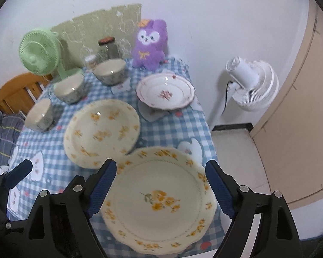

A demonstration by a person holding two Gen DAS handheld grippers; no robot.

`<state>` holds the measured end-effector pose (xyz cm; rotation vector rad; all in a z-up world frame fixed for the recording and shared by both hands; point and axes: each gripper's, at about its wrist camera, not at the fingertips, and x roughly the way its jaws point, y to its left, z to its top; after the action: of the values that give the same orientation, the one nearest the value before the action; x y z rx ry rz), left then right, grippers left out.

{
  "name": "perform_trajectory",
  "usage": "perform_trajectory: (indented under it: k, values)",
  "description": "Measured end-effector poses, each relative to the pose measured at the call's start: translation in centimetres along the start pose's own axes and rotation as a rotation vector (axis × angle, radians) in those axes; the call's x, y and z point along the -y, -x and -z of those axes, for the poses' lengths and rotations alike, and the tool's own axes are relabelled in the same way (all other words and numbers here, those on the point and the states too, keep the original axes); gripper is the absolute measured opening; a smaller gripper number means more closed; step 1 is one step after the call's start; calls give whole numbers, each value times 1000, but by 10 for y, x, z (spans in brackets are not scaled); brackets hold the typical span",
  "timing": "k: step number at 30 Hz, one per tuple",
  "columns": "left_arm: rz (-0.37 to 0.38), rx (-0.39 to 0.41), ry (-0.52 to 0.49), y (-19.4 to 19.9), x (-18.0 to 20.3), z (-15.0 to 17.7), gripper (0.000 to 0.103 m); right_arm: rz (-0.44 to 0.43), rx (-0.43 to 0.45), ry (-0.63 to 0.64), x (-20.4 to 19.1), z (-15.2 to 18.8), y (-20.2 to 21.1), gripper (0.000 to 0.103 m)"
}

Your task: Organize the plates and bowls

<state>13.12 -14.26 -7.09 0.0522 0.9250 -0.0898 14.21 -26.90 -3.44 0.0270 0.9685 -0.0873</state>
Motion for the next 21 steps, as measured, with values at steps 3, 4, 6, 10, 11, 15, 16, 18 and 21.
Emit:
perform_trajectory:
  k: [3,4,6,10,11,15,16,18,21]
  values:
    - [-13,39,9,11,-13,-5,95,4,32,10,-16,-8,13,89]
    - [-15,49,12,15,-19,-6,95,6,44,14,-22,-10,17,90]
    - [-17,65,18,20,-28,-10,95,14,67,24,-33,-14,25,90]
    - [-17,90,30,29,-47,-15,95,22,107,36,-51,-20,37,91]
    - [-16,98,32,31,-51,-16,95,25,111,37,-53,-21,38,91]
    - [-25,131,27,39,-65,-21,96,35,125,27,-68,-27,45,91]
    - [-24,139,26,41,-70,-22,96,36,130,22,-71,-29,46,91]
    - [-14,148,30,42,-77,-26,96,38,135,8,-76,-32,48,91]
    - [-3,150,45,40,-88,-33,96,30,137,1,-85,-36,49,91]
